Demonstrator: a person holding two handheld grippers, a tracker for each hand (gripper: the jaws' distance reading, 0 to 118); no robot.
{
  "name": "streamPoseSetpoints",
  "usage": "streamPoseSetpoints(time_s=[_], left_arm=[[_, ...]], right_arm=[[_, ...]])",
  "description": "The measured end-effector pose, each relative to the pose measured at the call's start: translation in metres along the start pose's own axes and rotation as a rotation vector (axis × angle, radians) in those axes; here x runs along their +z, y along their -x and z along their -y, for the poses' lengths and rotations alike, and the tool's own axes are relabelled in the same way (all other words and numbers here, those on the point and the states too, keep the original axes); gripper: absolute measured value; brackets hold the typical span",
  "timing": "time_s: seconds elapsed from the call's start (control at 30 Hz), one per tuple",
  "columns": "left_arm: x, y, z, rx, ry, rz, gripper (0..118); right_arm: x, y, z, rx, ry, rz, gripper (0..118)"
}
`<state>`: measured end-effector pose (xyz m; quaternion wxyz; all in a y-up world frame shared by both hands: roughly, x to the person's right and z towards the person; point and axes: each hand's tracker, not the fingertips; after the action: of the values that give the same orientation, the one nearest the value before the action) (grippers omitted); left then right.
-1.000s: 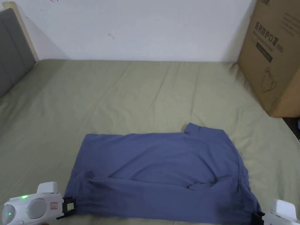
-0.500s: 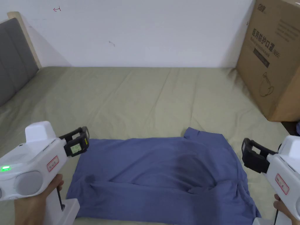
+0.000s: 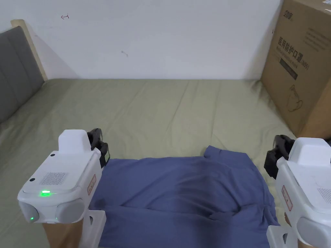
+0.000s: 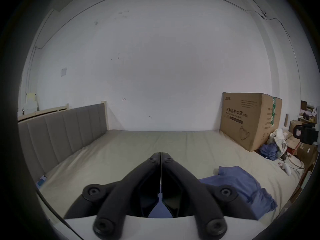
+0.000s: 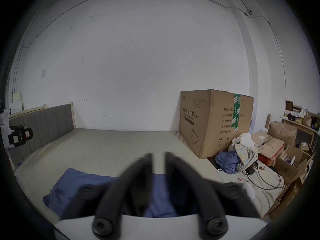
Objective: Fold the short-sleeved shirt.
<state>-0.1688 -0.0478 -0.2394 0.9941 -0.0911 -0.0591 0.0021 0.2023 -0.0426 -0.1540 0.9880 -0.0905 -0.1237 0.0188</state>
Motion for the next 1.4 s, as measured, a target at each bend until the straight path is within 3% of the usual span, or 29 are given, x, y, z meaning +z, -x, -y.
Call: streamPoseSetpoints(time_s=[0.4, 0.83, 0.9, 0.93, 0.97, 1.0, 1.03, 1.07, 1.17, 1.3, 1.4], left_arm=[[-0.059, 0.026, 0.014, 0.039, 0.173, 0.086, 0], [-0.255, 0.085, 0.072, 0.044, 0.600, 0.016, 0], [-0.282, 0.093, 0.084, 0.077, 0.635, -0.020, 12], [-0.296, 0.097, 0.091, 0.092, 0.671, -0.021, 25], [-0.310, 0.102, 0.099, 0.117, 0.720, -0.036, 55], [-0.321, 0.105, 0.105, 0.133, 0.755, -0.051, 78], [-0.330, 0.107, 0.111, 0.153, 0.796, -0.064, 94], [-0.335, 0.106, 0.116, 0.152, 0.833, -0.103, 100], [-0.343, 0.108, 0.128, 0.165, 0.842, -0.120, 99], [-0.345, 0.100, 0.141, 0.137, 0.894, -0.111, 74], [-0.339, 0.093, 0.144, 0.059, 0.861, -0.116, 66]], right_arm=[[-0.027, 0.001, 0.003, 0.023, 0.045, -0.028, 0], [-0.096, 0.003, 0.020, 0.045, 0.138, -0.006, 0], [-0.107, 0.004, 0.025, 0.046, 0.159, 0.003, 0], [-0.114, 0.004, 0.027, 0.043, 0.166, 0.008, 0], [-0.120, 0.004, 0.029, 0.037, 0.174, 0.012, 0], [-0.123, 0.005, 0.031, 0.031, 0.184, 0.014, 0], [-0.129, 0.006, 0.033, 0.024, 0.190, 0.016, 0], [-0.135, 0.006, 0.036, 0.022, 0.197, 0.020, 0], [-0.148, 0.008, 0.042, 0.029, 0.217, 0.026, 0], [-0.164, 0.009, 0.050, 0.038, 0.245, 0.026, 0], [-0.176, 0.008, 0.057, 0.025, 0.274, 0.022, 0]])
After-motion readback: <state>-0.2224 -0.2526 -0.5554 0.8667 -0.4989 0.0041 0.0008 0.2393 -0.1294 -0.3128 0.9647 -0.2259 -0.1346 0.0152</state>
